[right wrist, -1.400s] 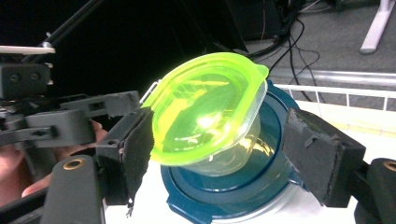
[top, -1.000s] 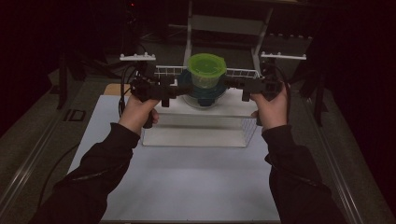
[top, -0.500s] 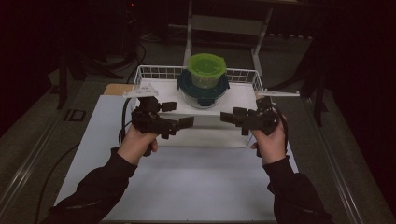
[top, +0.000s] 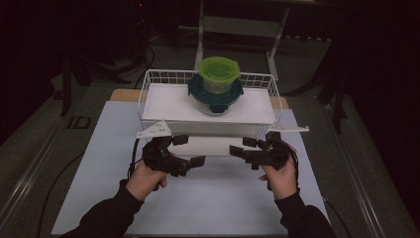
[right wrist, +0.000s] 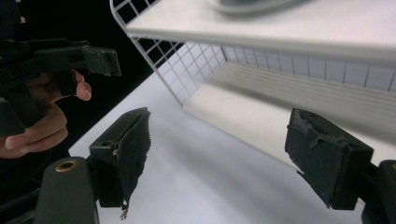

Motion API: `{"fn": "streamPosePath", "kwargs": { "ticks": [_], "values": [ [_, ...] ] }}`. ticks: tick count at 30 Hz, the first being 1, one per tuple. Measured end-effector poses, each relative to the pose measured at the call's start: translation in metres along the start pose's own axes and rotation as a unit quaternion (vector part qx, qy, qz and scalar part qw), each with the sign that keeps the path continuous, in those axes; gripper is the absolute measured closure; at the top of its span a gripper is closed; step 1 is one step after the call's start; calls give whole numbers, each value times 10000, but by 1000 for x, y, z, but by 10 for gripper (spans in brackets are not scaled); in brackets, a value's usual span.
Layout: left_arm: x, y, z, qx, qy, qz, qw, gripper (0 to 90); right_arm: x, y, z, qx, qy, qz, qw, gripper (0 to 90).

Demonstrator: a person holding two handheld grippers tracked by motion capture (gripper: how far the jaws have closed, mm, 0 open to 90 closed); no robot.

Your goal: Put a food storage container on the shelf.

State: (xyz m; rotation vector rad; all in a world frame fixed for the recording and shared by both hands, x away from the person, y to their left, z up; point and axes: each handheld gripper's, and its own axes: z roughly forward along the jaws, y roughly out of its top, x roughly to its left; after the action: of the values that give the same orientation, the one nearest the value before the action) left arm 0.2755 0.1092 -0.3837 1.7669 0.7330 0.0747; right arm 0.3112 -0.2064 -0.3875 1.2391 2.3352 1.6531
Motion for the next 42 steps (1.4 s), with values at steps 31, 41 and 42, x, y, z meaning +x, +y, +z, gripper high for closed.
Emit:
{"fn": "streamPosePath", "kwargs": {
  "ticks": [31,41,42],
  "values": [
    [-20,-111,0,488,64,201,9986,21,-5,-107,-14,232,-441,-328,9982,211],
    [-14,-118,-3,323,306,271,9986,21,-13,-114,-15,189,-615,-588,9962,205],
    [-14,-118,-2,352,325,297,9984,21,-13,-115,-12,234,-627,-598,9960,205]
  ]
}}
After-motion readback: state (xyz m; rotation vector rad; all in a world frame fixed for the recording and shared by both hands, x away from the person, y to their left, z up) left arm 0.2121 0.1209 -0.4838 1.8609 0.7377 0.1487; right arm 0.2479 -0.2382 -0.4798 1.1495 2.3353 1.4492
